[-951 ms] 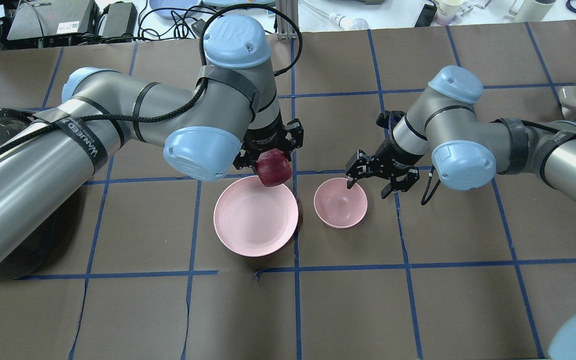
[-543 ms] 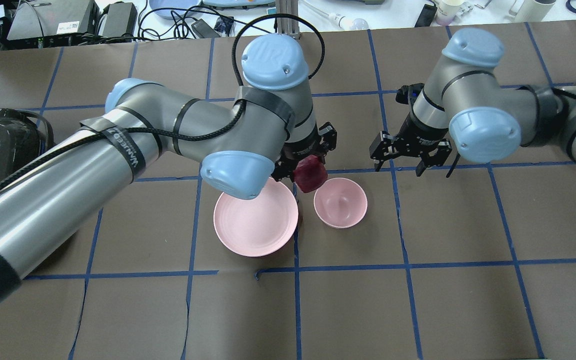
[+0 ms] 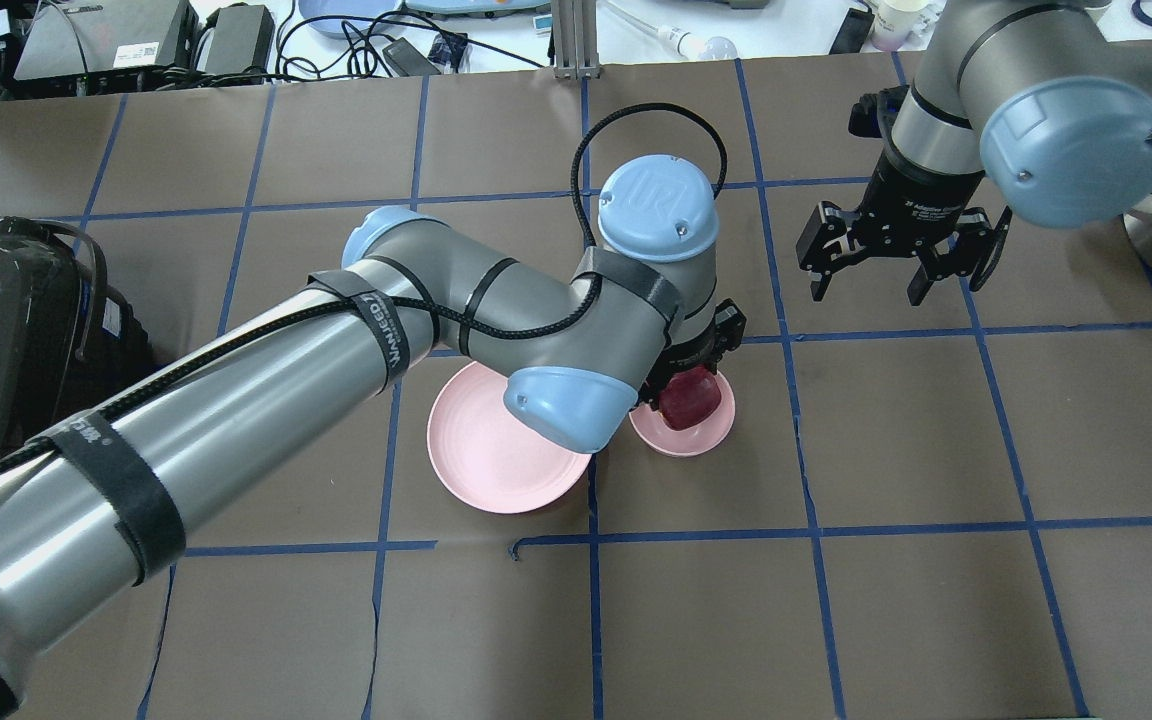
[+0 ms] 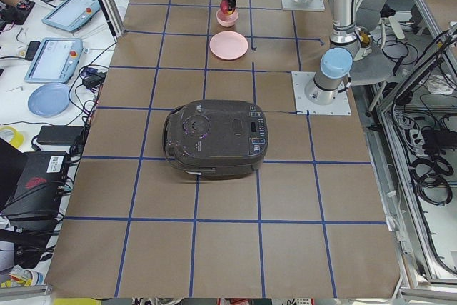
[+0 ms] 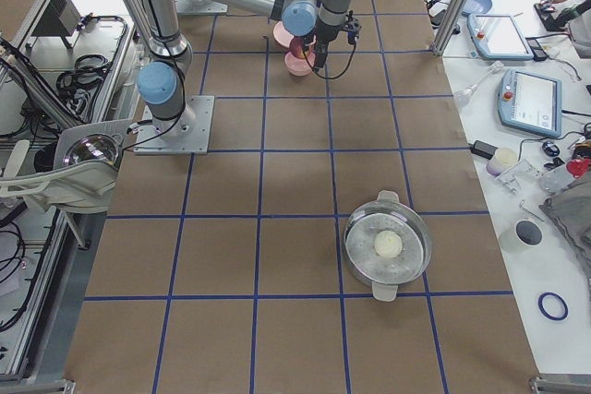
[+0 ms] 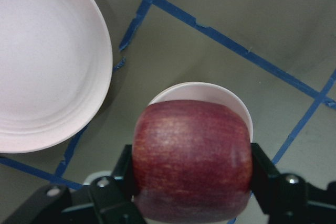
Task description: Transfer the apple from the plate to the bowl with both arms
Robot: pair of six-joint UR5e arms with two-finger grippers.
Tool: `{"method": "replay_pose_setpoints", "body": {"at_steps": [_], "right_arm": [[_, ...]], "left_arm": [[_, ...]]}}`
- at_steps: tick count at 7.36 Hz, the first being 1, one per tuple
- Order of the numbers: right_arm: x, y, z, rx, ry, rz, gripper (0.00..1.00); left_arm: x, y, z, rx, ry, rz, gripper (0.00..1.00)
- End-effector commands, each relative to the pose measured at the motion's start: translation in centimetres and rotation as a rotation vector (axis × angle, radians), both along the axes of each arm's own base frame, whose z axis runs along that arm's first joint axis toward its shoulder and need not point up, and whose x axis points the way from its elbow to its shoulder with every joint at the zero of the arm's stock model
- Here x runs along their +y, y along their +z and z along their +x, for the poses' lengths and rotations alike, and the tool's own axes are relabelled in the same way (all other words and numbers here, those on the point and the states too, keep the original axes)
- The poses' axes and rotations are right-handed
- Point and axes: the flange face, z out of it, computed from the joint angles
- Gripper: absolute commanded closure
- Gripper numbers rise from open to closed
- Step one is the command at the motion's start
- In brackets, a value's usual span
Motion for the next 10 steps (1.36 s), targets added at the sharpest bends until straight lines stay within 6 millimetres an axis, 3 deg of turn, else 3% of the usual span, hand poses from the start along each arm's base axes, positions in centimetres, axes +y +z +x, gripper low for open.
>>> {"method": "replay_pose_setpoints", "body": {"at_steps": [1,3,4,5,6,7,8,10], "right_arm": [[-0.1,2.2,0.0,0.012,0.004,-0.041,0.0],[-0.3,2.7,0.0,0.005,0.001,-0.048,0.0],[0.0,3.3,0.1,0.006,0.003,-0.06,0.0],[0.1,3.5,0.0,0.008,0.001,-0.065,0.0],[0.0,3.5,0.0,0.003,0.0,-0.071,0.0],[-0.1,3.3,-0.2,0.006,-0.002,-0.073,0.0],[-0.1,3.5,-0.3,-0.001,-0.009,-0.078,0.0],[0.0,4.0,-0.4,0.018,-0.021,-0.083,0.0]], "left_arm": [[0.1,-2.6,-0.4,-0.026,-0.012,0.038,1.0],[0.0,-4.0,-0.5,-0.037,-0.01,0.055,1.0],[-0.1,-4.1,-0.5,-0.039,-0.015,0.055,0.66],[-0.2,-3.9,-0.5,-0.042,-0.08,0.044,0.09],[-0.3,-2.6,-0.2,-0.032,-0.107,0.025,0.0],[-0.7,-1.3,0.3,-0.02,-0.115,0.005,0.0],[-2.0,0.2,2.4,-0.022,-0.153,0.003,0.0],[-2.9,7.1,6.1,-0.026,-0.259,-0.003,0.0]]}}
